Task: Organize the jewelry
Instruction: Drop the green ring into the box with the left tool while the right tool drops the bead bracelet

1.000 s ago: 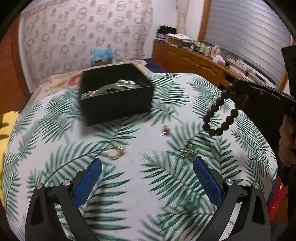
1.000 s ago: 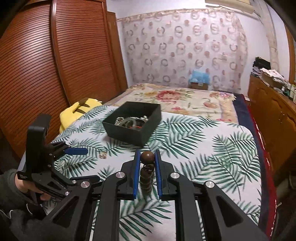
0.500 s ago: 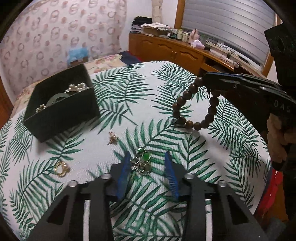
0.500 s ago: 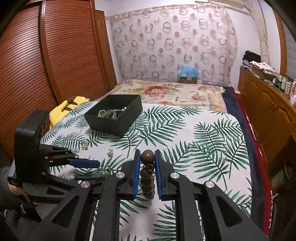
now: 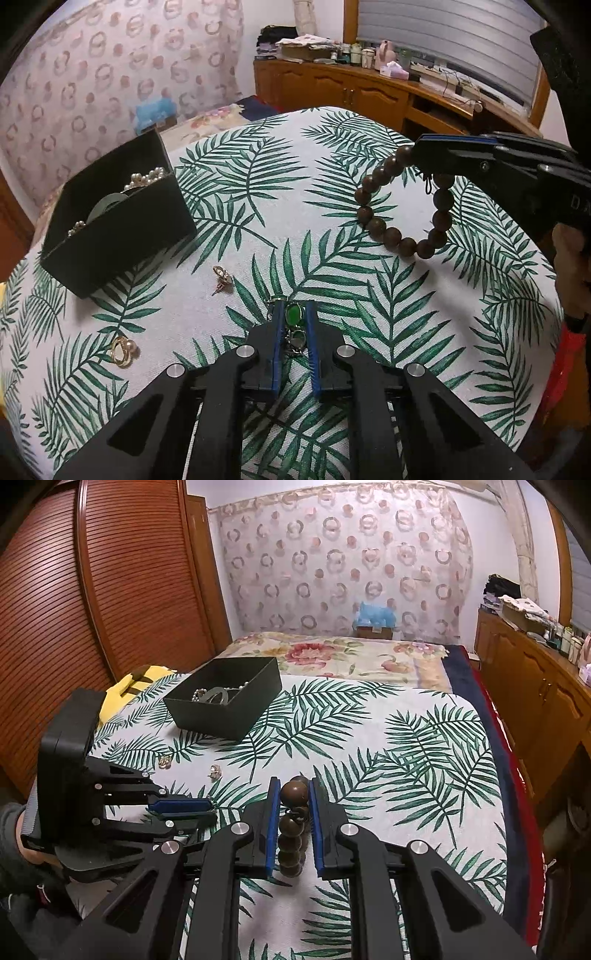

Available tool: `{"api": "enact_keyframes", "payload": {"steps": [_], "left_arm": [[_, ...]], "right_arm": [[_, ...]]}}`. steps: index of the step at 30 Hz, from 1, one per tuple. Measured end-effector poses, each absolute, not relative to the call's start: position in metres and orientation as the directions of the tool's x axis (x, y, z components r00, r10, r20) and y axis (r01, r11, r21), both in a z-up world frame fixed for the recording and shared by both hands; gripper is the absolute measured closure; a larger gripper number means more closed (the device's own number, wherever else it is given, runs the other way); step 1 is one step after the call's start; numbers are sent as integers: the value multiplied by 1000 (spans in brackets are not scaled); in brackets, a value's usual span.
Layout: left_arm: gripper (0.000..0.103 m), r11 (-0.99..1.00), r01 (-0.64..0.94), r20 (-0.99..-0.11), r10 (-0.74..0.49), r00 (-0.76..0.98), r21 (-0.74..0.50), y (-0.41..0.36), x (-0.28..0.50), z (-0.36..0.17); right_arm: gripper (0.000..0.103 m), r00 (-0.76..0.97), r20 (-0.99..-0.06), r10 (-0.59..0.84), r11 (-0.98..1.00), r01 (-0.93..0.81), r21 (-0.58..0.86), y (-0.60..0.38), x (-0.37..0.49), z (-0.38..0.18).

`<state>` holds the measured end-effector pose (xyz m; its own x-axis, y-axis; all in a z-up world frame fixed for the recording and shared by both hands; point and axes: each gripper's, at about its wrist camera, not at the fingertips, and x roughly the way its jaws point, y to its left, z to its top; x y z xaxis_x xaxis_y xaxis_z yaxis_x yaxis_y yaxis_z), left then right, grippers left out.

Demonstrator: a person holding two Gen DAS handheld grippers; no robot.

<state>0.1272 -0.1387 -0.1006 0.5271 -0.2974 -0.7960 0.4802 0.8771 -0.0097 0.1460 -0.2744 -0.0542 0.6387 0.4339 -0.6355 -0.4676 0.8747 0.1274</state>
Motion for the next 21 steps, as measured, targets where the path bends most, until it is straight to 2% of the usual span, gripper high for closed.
{"api": "enact_keyframes", "payload": {"steps": [5, 21], "left_arm": [[93, 888, 458, -783, -311, 539, -38, -124, 129, -94], [93, 927, 361, -661, -337, 671, -105, -56, 125, -29]], "right_arm": [[86, 636, -635, 439, 868, -481, 119, -267, 146, -51], [86, 645, -607, 464, 839, -539, 69, -231, 154, -18]]}}
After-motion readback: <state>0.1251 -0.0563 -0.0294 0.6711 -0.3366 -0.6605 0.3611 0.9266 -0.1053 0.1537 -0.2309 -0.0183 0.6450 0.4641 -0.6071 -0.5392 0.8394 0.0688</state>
